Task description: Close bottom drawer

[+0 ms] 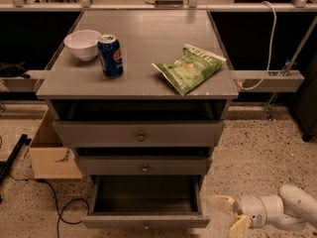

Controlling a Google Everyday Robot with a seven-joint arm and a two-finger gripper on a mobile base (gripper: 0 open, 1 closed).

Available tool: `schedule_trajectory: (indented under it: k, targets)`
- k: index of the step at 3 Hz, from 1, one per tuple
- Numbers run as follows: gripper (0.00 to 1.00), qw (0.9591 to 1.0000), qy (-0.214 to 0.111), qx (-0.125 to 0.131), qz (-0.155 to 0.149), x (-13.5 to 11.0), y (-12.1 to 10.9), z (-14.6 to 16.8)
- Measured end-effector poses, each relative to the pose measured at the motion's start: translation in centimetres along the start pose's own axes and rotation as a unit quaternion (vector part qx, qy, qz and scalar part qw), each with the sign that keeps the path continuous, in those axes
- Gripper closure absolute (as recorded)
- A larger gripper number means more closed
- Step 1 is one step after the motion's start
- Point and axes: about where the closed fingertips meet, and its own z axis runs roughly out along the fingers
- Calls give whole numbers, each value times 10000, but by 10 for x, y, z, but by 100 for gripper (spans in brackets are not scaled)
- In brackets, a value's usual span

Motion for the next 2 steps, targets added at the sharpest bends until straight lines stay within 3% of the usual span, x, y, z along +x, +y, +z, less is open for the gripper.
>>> schedule_trajectory:
  k: [1, 2]
  targets:
    - [0, 9981, -198, -61, -577, -4, 1, -1]
    - [0, 9975, -214, -71, -666, -5, 2, -1]
